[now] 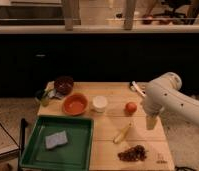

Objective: Place banana in red bowl

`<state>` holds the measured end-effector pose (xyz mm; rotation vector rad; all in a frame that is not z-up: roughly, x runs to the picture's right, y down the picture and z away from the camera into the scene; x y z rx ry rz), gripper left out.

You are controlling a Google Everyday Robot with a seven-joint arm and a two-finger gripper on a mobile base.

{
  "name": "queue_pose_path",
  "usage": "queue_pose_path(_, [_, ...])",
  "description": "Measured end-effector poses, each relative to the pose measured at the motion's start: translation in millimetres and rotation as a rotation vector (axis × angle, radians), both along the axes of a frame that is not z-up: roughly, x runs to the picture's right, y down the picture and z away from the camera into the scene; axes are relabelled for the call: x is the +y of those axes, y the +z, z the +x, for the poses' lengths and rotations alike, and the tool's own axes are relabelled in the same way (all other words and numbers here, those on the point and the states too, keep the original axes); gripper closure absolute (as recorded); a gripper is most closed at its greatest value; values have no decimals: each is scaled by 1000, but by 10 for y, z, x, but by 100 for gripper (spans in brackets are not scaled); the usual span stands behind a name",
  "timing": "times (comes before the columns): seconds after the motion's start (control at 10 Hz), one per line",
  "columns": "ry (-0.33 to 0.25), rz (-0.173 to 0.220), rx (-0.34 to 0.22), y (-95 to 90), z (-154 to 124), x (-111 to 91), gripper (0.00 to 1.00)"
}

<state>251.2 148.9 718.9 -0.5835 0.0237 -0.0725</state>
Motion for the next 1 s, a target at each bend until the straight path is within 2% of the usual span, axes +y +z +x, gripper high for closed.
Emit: queue_pose_path(1.0, [-59,-19,-89,309,-317,322,20])
